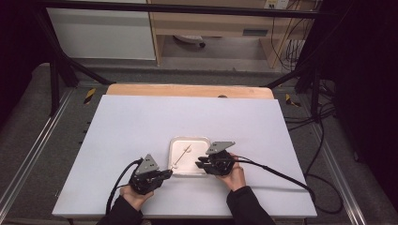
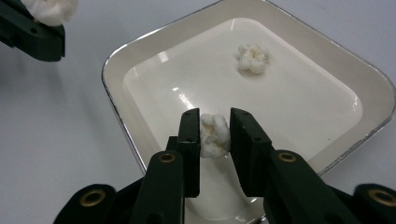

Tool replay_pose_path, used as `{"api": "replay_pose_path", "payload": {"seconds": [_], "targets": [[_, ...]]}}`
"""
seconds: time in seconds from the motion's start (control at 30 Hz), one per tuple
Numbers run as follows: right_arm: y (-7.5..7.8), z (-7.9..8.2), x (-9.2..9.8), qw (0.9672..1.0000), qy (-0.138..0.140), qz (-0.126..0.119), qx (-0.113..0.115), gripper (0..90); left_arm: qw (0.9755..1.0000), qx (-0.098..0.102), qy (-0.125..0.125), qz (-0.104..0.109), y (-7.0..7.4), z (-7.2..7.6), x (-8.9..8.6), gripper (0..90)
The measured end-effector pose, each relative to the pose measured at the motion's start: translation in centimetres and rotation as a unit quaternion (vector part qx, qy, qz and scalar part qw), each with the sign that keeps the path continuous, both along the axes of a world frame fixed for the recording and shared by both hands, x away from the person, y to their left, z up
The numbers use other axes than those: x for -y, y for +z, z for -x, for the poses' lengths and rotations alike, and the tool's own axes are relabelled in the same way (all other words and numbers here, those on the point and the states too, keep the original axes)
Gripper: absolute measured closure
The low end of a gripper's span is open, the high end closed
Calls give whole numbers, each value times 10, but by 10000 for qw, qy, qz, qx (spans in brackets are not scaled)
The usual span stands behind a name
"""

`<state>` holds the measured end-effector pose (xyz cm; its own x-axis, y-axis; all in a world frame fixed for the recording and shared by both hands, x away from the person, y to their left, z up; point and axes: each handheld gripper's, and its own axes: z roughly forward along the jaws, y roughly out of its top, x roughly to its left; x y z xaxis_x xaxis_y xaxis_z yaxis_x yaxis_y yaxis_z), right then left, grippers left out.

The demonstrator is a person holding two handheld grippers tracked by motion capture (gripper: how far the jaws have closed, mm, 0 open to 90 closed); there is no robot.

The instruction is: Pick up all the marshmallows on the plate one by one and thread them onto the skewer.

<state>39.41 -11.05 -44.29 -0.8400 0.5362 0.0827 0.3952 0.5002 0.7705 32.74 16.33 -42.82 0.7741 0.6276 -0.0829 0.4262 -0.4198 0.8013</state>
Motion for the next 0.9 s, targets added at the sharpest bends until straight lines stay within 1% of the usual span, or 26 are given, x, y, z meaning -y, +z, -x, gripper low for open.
{"api": "replay_pose_path", "payload": {"seconds": [0.13, 0.2, 0.33, 0.4, 0.47, 0.6, 0.7, 0.8, 0.83, 0.9], "targets": [[11, 0, 4, 9995, -58, -279, -122, 741, 10000, 8, -10, 3, 0, 0, 0, 884], [18, 0, 8, 9987, -79, -477, -181, 738, 10000, 28, -22, 9, 0, 1, 0, 884], [34, 1, 16, 9951, -120, -934, -302, 734, 10000, 44, -48, 38, 1, 1, 0, 884], [42, 1, 21, 9921, -120, -1190, -376, 733, 10000, 57, -64, 49, 1, 2, 1, 884], [50, 0, 25, 9882, -129, -1460, -447, 733, 9999, 69, -74, 70, 1, 2, 1, 883], [65, -1, 34, 9791, -126, -1959, -535, 735, 9998, 117, -125, 89, 1, 3, 2, 883], [73, -3, 38, 9719, -171, -2268, -615, 735, 9998, 131, -135, 103, 1, 4, 3, 883], [77, -6, 40, 9649, -198, -2524, -697, 737, 9997, 168, -155, 121, 2, 5, 4, 883], [77, -7, 40, 9632, -210, -2576, -734, 736, 9996, 185, -157, 115, 2, 5, 4, 883], [77, -8, 38, 9621, -227, -2608, -769, 737, 9996, 198, -165, 121, 2, 6, 4, 883]]}}
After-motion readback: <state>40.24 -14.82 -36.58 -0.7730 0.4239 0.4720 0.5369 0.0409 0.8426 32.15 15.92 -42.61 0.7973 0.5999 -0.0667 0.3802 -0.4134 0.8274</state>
